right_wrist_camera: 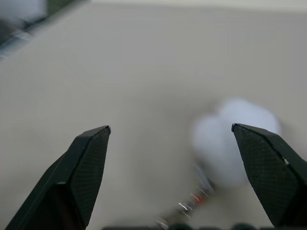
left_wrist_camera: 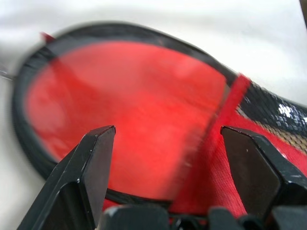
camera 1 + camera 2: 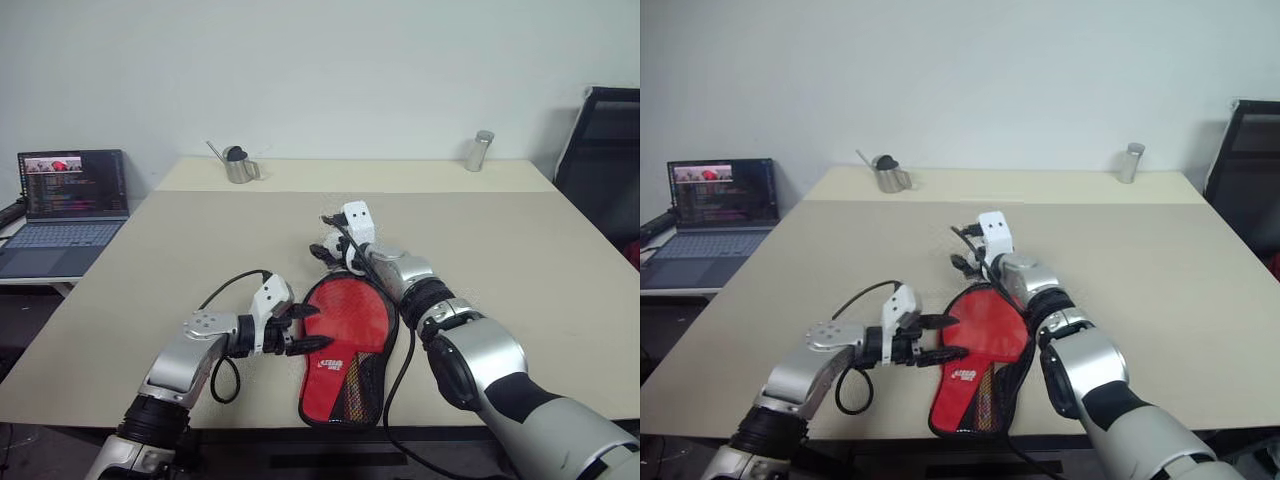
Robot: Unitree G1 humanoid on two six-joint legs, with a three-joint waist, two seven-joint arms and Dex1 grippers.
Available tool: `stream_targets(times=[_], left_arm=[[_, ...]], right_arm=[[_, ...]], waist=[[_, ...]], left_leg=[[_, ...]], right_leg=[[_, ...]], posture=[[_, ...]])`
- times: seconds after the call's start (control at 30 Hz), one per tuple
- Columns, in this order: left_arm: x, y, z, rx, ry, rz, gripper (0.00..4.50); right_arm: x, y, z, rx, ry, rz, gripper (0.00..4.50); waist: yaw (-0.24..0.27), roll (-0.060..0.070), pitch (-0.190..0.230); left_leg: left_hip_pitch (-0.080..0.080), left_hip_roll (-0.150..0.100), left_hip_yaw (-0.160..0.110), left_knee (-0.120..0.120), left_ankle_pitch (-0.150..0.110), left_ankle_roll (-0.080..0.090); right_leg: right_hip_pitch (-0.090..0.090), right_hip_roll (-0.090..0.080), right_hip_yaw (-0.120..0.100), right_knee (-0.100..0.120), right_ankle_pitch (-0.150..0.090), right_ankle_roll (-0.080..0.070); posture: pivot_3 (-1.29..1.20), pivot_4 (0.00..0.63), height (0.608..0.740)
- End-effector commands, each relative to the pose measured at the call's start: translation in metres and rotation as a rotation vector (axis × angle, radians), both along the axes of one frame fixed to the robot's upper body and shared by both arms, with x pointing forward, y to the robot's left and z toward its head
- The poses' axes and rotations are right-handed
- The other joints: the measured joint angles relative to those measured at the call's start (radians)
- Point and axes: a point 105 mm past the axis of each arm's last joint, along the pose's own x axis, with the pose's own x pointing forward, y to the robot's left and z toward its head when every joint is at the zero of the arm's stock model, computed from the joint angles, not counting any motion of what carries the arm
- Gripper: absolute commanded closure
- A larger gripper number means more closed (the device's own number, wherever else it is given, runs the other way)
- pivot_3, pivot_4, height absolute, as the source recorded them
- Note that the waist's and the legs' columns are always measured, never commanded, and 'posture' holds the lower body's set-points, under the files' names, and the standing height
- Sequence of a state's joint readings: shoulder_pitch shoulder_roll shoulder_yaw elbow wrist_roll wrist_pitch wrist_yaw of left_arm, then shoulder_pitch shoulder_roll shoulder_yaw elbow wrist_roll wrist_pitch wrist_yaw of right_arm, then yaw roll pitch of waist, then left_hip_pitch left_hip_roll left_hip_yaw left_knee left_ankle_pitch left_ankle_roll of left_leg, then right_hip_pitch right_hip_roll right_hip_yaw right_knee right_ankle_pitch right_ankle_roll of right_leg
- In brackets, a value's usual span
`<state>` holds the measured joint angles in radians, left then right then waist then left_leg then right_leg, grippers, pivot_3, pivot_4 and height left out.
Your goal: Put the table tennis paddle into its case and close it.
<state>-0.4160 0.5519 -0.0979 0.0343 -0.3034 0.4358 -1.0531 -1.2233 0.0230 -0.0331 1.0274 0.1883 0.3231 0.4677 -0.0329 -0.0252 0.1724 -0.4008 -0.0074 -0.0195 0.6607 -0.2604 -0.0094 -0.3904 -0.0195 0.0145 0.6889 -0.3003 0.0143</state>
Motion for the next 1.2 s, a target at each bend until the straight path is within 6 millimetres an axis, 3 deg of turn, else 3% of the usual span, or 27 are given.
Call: stream_targets(times=[0.03, 0.13, 0.3, 0.4, 0.57, 0.9, 1.07, 1.2], left_arm=[[0.003, 0.006, 0.026, -0.083, -0.052, 0.039, 0.67], [0.009, 0.017, 0.037, -0.134, -0.039, 0.089, 0.67], [0.025, 0.041, 0.052, -0.142, -0.042, 0.160, 0.67], [0.041, 0.052, 0.060, -0.129, -0.063, 0.203, 0.67], [0.082, 0.066, 0.067, -0.014, -0.155, 0.345, 0.67], [0.148, 0.043, 0.065, 0.077, -0.242, 0.631, 0.67], [0.158, 0.038, 0.060, 0.149, -0.281, 0.758, 0.67], [0.161, 0.021, 0.053, 0.166, -0.282, 0.781, 0.67]], right_arm=[[-0.019, -0.020, 0.028, 0.079, -0.060, 0.104, 0.04], [-0.040, -0.051, 0.022, 0.038, -0.072, 0.099, 0.04], [-0.068, -0.086, 0.016, 0.049, -0.023, 0.082, 0.04], [-0.092, -0.090, 0.006, 0.027, 0.013, 0.141, 0.04], [-0.134, -0.078, -0.017, -0.074, 0.038, 0.270, 0.04], [-0.128, -0.067, -0.046, -0.064, 0.075, 0.132, 0.04], [-0.134, -0.057, -0.050, -0.049, 0.085, 0.141, 0.04], [-0.137, -0.052, -0.050, -0.030, 0.090, 0.136, 0.04]], waist=[[0.006, 0.000, 0.000], [0.010, 0.000, 0.000], [-0.001, 0.001, 0.000], [-0.001, 0.001, 0.000], [0.004, 0.000, 0.001], [0.007, -0.003, 0.002], [0.001, -0.003, 0.002], [0.004, -0.004, 0.002]], left_leg=[[0.000, 0.000, -0.001, 0.000, 0.000, 0.000], [-0.002, 0.000, -0.003, 0.001, 0.000, 0.000], [-0.002, 0.000, -0.003, 0.001, 0.000, 0.000], [-0.001, 0.000, -0.002, 0.000, 0.000, 0.000], [-0.001, 0.000, -0.002, 0.001, 0.000, 0.000], [-0.003, -0.001, -0.003, 0.002, 0.000, 0.000], [-0.006, -0.001, -0.002, 0.001, 0.000, 0.001], [-0.018, -0.001, -0.002, 0.004, 0.000, 0.000]], right_leg=[[0.001, 0.000, -0.001, 0.000, 0.000, 0.000], [0.001, -0.001, -0.002, -0.004, 0.000, 0.000], [0.000, 0.000, -0.002, -0.002, 0.000, 0.000], [0.000, 0.001, -0.002, -0.001, 0.000, 0.000], [0.001, 0.000, -0.002, -0.002, 0.000, 0.000], [0.000, 0.000, -0.003, -0.003, 0.000, 0.001], [-0.002, 0.000, -0.003, -0.006, 0.000, 0.001], [-0.016, 0.000, -0.002, 0.001, 0.000, 0.001]], posture=[[0.00, 0.150, 0.740], [0.00, 0.150, 0.740], [0.00, 0.150, 0.740], [0.00, 0.150, 0.740], [0.00, 0.150, 0.740], [0.00, 0.150, 0.740], [0.00, 0.150, 0.740], [0.00, 0.150, 0.740]])
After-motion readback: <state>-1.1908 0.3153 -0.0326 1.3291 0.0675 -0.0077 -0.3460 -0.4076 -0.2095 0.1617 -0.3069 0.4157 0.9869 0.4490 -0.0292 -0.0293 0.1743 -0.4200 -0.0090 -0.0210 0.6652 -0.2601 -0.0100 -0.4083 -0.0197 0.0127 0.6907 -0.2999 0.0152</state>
